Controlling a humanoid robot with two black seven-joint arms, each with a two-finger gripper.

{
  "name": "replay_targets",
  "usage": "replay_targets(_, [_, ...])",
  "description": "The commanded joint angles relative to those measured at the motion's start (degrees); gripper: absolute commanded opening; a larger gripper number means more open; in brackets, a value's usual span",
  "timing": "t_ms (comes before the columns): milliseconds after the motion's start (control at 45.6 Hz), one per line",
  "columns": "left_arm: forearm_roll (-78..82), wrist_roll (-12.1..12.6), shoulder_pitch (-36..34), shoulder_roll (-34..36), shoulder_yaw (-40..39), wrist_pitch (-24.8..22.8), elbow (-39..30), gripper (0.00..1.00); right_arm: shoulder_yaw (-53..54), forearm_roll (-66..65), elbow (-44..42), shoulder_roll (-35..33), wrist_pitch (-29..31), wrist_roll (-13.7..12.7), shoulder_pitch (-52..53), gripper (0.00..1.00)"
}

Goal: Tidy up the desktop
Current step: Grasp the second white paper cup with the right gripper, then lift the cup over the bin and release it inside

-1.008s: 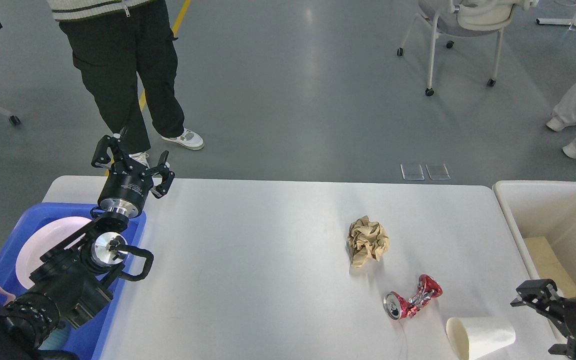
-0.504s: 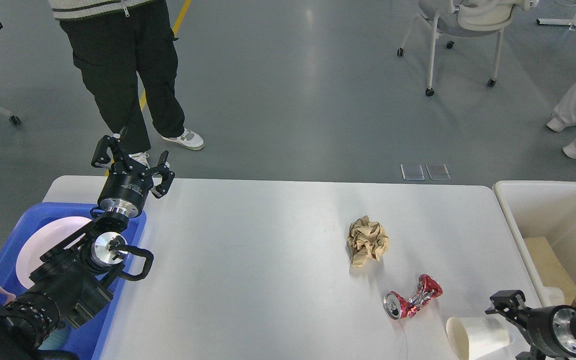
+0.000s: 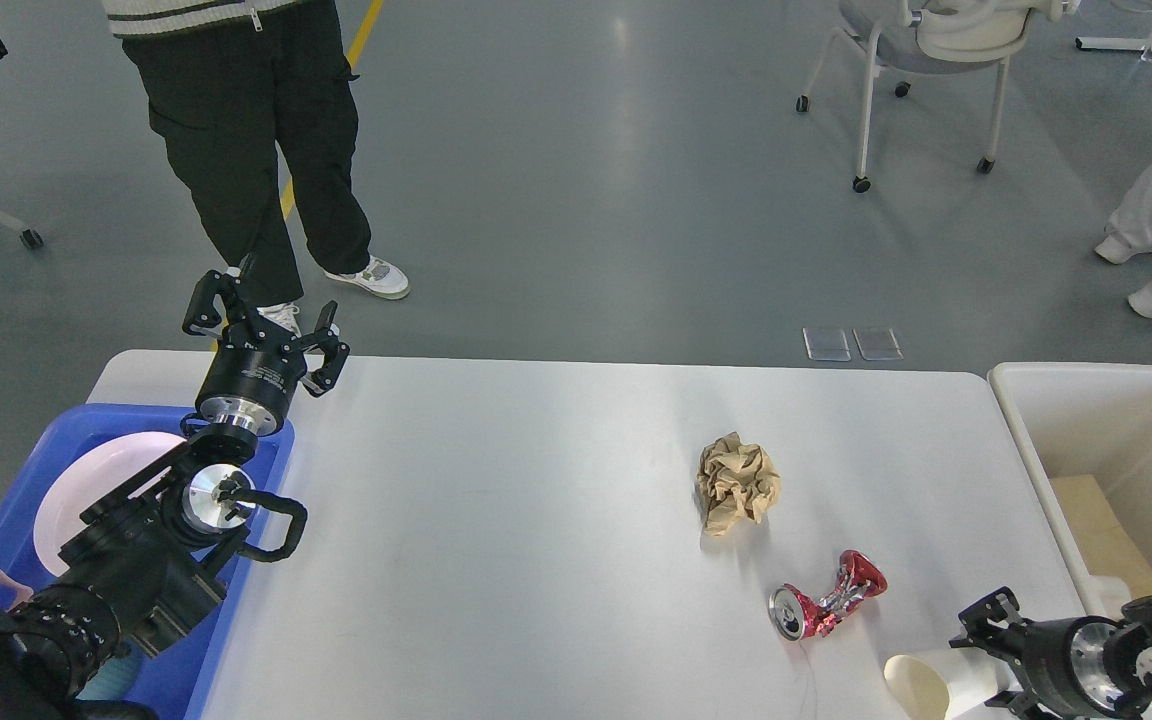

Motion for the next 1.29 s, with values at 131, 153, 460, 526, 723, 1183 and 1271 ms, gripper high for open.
replay_targets(131, [0.0, 0.0, 0.0, 0.0, 0.0, 0.1, 0.0, 0.98, 0.4, -1.0, 3.3, -5.0, -2.7, -0.4, 2.3, 0.0])
replay_targets(153, [0.0, 0.0, 0.0, 0.0, -0.1, 0.0, 0.0, 0.98, 0.2, -1.0, 3.4, -5.4, -2.2, -0.4, 2.8, 0.0])
replay_targets(460, [0.0, 0.0, 0.0, 0.0, -0.1, 0.1, 0.0, 0.98, 0.3, -17.7, 4.5, -15.0, 22.8, -12.9, 34.2, 0.0])
replay_targets(526, [0.0, 0.0, 0.0, 0.0, -0.1, 0.1, 0.0, 0.98, 0.6, -19.1, 5.1, -14.4, 30.2, -14.6, 41.6, 0.0])
replay_targets(723, [0.0, 0.0, 0.0, 0.0, -0.1, 0.0, 0.0, 0.98, 0.3, -19.5, 8.8, -7.4, 36.6, -17.3, 52.6, 0.0])
replay_targets(1183, [0.0, 0.0, 0.0, 0.0, -0.1, 0.0, 0.0, 0.98, -9.7, -19.8, 11.0, 2.4, 37.2, -17.2, 60.0, 0.0])
replay_targets(1271, [0.0, 0.0, 0.0, 0.0, -0.1, 0.0, 0.0, 0.98, -11.1, -20.1, 0.4, 1.5, 36.9, -17.0, 51.7, 0.0])
